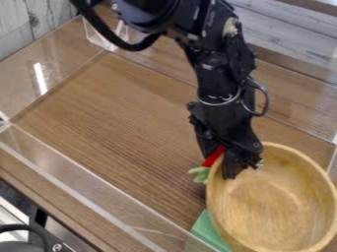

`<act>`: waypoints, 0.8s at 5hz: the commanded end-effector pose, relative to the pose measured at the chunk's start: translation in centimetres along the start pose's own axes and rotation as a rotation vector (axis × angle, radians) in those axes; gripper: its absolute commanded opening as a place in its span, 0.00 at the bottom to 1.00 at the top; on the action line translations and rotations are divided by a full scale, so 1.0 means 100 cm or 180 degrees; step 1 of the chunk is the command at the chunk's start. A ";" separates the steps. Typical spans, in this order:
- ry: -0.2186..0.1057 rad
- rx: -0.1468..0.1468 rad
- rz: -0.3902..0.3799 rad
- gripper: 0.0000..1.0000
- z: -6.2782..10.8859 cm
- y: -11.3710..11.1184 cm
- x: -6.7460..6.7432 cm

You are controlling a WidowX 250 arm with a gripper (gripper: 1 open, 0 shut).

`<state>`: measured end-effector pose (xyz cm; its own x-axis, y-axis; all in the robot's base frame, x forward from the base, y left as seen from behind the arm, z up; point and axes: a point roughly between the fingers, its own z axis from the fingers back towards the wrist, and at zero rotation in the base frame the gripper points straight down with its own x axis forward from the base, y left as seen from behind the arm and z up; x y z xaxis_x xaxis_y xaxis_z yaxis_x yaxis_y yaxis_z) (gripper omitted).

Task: Move the red object to the right side of the table

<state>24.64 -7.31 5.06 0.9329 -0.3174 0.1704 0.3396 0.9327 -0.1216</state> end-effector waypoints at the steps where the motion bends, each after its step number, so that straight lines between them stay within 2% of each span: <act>1: -0.0168 0.0036 -0.0097 0.00 0.002 -0.003 0.006; 2: -0.0181 0.0044 -0.0138 0.00 -0.007 -0.005 0.004; 3: -0.0176 0.0090 -0.0001 1.00 -0.002 -0.003 0.008; 4: -0.0168 0.0114 -0.0045 1.00 0.011 -0.010 0.011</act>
<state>24.47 -7.81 4.95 0.9342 -0.3144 0.1683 0.3323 0.9388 -0.0908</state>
